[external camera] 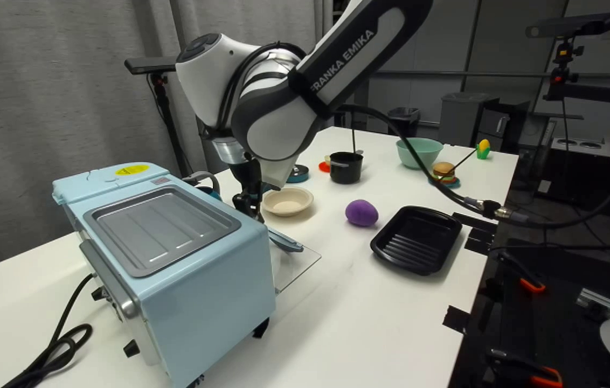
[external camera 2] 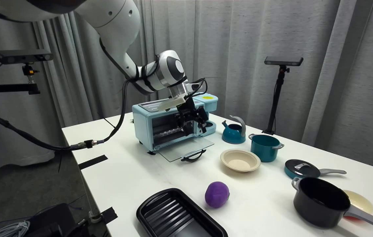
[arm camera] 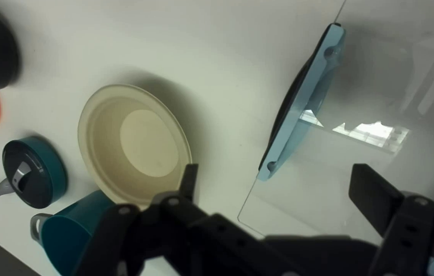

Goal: Open the microwave

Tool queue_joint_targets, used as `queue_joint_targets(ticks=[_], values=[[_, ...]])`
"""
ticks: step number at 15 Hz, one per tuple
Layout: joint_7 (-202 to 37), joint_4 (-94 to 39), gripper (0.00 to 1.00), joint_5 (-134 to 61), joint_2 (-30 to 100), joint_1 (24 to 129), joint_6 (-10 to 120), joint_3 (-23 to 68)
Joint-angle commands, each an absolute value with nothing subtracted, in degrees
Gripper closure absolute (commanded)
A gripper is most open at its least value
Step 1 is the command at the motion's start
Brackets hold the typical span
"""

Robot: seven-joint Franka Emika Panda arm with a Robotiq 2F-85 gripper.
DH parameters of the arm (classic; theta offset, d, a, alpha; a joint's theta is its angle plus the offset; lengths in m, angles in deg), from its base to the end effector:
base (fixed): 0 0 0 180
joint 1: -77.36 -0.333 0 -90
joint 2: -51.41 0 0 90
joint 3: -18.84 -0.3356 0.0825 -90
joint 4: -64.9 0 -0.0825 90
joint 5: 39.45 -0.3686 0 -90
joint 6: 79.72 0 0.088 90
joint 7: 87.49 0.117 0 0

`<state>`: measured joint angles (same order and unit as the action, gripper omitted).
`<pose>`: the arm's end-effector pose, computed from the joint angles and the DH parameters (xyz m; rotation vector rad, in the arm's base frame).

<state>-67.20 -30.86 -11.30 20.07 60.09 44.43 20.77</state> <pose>0.6553 0.1595 0.3039 2.7134 0.2841 0.1081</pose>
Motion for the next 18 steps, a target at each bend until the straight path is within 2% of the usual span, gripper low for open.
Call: queue_joint_targets(ticks=[1, 10, 18], values=[[-69.49, -33.03, 0.00, -14.52, 23.97, 61.62, 45.39, 19.24], [-72.11, -35.73, 0.00, -18.37, 30.87, 63.04, 44.68, 18.16], [-74.50, -43.60, 0.00, -20.41, 40.77, 65.02, 46.23, 16.41]])
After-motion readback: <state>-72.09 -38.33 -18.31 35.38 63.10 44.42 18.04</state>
